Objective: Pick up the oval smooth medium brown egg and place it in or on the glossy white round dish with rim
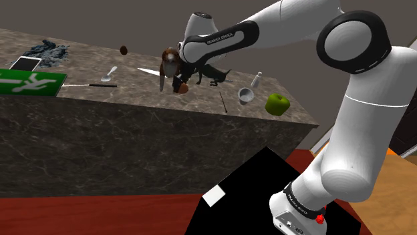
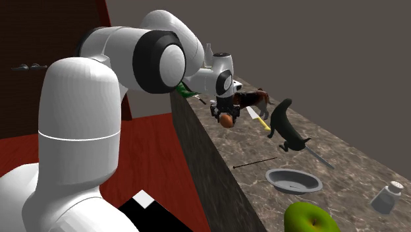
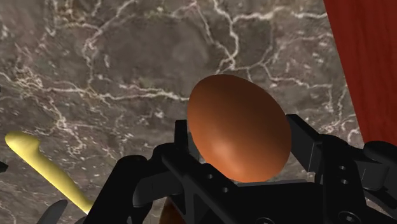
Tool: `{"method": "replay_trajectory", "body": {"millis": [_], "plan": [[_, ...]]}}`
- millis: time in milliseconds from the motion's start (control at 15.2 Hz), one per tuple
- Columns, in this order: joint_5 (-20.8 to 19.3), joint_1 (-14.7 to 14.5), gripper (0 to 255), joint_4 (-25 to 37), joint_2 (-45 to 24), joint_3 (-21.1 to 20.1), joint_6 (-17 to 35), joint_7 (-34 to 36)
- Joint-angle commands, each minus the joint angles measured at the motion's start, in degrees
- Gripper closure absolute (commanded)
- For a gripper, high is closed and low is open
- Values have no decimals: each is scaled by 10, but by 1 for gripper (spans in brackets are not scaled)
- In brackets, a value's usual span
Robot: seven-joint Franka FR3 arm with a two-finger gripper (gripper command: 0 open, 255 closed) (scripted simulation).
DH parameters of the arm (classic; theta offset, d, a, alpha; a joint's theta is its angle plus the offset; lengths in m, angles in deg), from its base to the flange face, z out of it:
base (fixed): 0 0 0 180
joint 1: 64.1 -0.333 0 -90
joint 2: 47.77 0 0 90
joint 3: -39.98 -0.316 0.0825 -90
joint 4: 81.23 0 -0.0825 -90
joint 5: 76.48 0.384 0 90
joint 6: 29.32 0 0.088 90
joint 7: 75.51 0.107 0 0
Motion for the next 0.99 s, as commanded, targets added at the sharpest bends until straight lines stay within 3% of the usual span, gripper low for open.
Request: {"method": "replay_trajectory", "body": {"millis": [0,924], "plan": [[1,0,255,4,10,0,-13,-1],[4,0,255,60,48,-2,-108,-5]]}}
